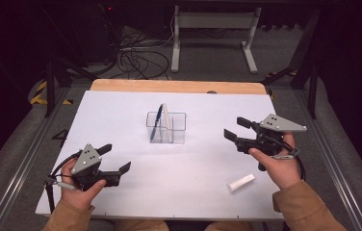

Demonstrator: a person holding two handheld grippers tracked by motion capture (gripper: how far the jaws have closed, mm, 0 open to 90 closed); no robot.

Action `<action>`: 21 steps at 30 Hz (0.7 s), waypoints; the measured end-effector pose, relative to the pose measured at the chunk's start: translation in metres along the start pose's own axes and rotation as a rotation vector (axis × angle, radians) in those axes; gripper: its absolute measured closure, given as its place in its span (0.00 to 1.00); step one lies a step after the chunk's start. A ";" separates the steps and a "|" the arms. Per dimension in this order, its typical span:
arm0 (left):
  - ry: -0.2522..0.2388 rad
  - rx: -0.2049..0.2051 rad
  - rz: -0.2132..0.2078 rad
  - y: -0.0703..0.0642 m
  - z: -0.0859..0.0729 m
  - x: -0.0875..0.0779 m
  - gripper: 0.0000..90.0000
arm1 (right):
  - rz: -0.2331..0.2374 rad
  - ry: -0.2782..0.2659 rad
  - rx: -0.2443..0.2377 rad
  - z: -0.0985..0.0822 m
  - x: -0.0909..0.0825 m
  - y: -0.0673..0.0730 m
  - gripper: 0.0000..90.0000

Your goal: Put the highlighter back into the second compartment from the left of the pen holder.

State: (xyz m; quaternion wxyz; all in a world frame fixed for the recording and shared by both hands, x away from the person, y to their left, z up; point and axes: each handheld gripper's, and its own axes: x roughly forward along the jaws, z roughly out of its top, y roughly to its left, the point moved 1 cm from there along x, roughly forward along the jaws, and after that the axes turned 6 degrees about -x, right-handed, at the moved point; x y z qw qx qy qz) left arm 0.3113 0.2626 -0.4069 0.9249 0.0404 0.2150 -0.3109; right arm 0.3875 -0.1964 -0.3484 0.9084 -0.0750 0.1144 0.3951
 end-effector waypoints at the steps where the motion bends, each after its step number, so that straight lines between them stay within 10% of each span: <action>1: 0.000 -0.003 -0.001 0.000 0.000 0.000 0.14 | 0.003 0.001 -0.003 -0.001 -0.001 -0.001 0.35; 14: 0.000 -0.003 0.001 0.001 -0.001 0.000 0.14 | 0.051 0.023 -0.034 -0.002 -0.010 -0.001 0.35; 21: 0.001 -0.002 0.004 0.001 -0.001 -0.001 0.14 | 0.129 0.146 -0.144 -0.005 -0.013 0.000 0.38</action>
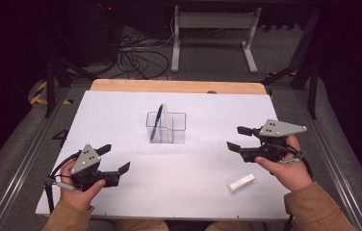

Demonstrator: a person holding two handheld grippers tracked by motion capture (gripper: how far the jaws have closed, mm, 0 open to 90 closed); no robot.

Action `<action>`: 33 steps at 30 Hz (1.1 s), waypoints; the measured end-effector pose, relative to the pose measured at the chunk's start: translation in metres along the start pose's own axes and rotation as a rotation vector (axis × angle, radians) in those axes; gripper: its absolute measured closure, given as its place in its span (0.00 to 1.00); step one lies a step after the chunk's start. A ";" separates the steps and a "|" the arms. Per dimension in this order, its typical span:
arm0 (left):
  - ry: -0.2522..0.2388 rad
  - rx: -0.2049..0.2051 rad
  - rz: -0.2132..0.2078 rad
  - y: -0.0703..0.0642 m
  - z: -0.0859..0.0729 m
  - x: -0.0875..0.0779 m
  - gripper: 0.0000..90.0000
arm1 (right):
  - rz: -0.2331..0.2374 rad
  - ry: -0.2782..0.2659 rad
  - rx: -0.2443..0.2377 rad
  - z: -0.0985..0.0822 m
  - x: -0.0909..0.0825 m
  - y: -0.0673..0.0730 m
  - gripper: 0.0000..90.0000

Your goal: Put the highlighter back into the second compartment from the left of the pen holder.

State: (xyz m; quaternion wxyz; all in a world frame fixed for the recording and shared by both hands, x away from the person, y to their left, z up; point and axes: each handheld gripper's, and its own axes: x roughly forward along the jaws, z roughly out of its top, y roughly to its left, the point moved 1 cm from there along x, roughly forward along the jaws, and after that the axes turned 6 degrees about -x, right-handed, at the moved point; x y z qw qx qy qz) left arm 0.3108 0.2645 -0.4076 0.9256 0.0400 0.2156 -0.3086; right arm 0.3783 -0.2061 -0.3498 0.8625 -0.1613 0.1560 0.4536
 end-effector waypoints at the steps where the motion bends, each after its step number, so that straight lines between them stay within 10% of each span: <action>1: 0.000 -0.002 0.001 0.000 0.000 0.000 0.14 | 0.008 0.019 -0.017 0.000 0.000 0.001 0.38; 33: -0.001 -0.004 0.009 0.000 -0.002 -0.003 0.14 | 0.186 0.356 -0.256 -0.021 0.004 0.012 0.41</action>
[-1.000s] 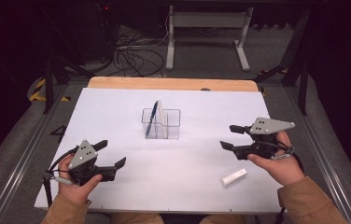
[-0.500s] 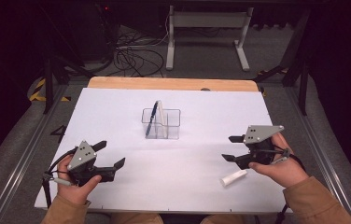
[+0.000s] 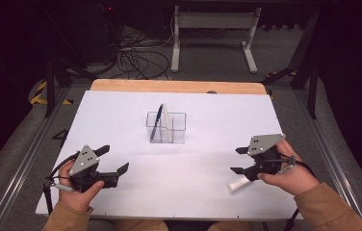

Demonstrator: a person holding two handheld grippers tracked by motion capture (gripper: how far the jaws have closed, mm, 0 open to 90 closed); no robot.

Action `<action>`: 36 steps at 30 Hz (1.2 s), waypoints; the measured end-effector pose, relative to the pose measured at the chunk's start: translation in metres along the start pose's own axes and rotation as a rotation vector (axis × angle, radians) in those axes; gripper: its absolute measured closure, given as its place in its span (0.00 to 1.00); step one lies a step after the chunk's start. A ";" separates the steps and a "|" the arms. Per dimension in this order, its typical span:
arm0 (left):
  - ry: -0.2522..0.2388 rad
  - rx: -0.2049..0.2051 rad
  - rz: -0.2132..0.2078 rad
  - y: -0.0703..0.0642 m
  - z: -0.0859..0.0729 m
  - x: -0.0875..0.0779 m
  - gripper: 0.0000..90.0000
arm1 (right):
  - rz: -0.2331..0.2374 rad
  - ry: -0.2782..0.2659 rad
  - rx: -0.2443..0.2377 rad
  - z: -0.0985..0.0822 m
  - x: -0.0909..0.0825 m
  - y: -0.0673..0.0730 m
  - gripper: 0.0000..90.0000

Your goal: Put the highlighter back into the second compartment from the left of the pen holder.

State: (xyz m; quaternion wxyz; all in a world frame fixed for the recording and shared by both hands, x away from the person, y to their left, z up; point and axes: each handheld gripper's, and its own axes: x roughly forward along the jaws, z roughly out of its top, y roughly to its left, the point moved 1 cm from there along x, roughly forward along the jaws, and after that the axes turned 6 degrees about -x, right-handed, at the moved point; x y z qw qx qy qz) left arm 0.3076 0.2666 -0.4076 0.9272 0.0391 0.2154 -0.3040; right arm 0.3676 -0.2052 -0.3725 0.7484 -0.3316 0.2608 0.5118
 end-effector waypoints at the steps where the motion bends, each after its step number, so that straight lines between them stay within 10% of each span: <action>1: 0.001 -0.001 -0.001 0.000 0.000 0.000 0.14 | 0.003 0.006 -0.003 0.000 0.000 0.000 0.41; 36: 0.000 -0.001 0.000 0.000 0.000 0.000 0.14 | 0.187 0.239 -0.180 -0.017 0.025 0.012 0.49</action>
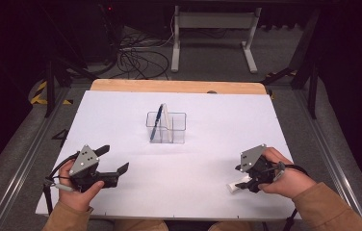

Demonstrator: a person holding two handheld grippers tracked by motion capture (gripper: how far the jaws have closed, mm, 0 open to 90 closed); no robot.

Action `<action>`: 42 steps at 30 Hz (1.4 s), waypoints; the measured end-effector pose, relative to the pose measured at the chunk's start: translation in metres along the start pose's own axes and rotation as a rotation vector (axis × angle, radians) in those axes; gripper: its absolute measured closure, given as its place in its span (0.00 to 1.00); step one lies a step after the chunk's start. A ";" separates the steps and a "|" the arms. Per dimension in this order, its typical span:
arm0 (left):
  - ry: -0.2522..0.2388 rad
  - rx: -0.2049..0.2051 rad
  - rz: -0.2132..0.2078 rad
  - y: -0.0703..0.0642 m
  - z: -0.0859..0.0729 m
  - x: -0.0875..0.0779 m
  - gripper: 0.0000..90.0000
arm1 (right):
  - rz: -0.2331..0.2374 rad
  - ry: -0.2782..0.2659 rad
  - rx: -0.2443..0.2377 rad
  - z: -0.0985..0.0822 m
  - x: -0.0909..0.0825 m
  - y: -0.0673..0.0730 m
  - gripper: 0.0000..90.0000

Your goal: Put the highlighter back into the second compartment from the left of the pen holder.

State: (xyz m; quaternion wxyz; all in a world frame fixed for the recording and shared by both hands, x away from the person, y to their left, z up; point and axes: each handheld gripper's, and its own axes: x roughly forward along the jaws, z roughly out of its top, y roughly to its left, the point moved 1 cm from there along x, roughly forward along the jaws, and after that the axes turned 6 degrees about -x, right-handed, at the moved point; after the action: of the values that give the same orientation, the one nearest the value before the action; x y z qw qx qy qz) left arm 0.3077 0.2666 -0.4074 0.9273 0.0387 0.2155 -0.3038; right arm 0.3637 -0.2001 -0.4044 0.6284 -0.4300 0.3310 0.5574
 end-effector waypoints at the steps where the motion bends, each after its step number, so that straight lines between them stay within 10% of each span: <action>1: 0.000 0.000 0.000 0.000 0.000 0.000 0.14 | 0.004 0.007 0.001 0.000 0.001 0.001 0.49; 42: 0.000 -0.001 0.003 0.000 -0.001 0.001 0.14 | 0.101 0.123 -0.087 -0.009 0.036 0.002 0.63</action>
State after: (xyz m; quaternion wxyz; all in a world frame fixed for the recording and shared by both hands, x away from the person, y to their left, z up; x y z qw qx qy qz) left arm 0.3079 0.2661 -0.4082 0.9277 0.0383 0.2157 -0.3024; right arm 0.3679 -0.1936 -0.4405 0.5589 -0.4731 0.3654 0.5747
